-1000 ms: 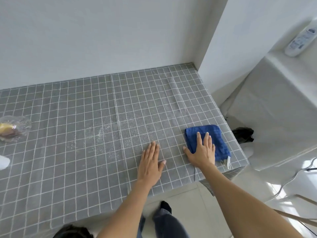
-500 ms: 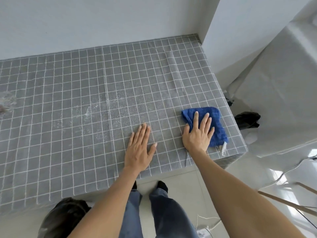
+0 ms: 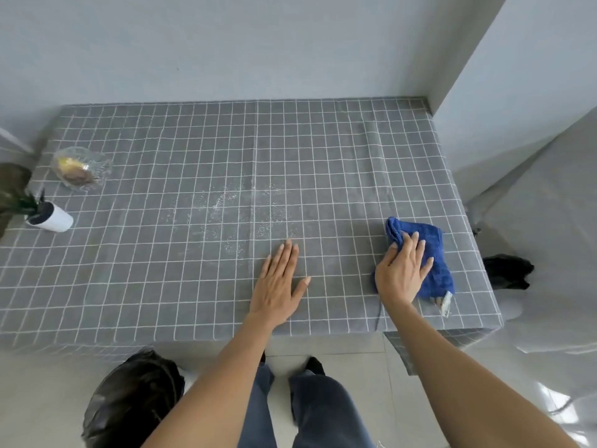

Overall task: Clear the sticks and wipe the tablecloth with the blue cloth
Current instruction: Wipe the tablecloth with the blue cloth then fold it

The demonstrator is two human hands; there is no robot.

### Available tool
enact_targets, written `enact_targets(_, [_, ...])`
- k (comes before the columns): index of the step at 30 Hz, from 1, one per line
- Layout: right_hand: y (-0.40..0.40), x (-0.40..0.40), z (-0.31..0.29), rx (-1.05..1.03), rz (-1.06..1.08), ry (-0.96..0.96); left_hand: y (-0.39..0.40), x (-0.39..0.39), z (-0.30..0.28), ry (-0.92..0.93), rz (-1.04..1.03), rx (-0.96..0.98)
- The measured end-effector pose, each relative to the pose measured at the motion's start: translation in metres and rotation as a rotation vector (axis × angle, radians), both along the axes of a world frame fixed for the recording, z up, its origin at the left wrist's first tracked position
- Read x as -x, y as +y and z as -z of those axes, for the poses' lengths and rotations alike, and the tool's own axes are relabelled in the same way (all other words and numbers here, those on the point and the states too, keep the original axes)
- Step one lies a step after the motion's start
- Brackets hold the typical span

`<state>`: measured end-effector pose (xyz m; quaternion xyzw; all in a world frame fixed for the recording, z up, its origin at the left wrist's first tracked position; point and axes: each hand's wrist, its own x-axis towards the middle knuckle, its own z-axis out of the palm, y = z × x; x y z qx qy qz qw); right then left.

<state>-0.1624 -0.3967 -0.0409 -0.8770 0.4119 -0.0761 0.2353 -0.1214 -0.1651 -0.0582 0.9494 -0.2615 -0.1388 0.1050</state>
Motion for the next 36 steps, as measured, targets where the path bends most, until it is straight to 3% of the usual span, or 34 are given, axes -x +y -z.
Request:
enact_targets(12, [0.103, -0.078, -0.008, -0.052, -0.333, -0.063, 0.11, -0.031, -0.005, -0.014, -0.227, 0.017])
enact_targets(23, [0.149, -0.131, -0.002, 0.015, -0.565, -0.092, 0.12, -0.1, 0.003, -0.072, -0.234, 0.103])
enact_targets(28, [0.159, -0.135, 0.012, 0.111, -0.819, -0.066, 0.161, -0.119, 0.011, -0.065, -0.287, 0.025])
enact_targets(36, [0.157, -0.143, 0.017, 0.26, -0.815, 0.18, 0.165, -0.124, 0.007, -0.065, -0.271, -0.084])
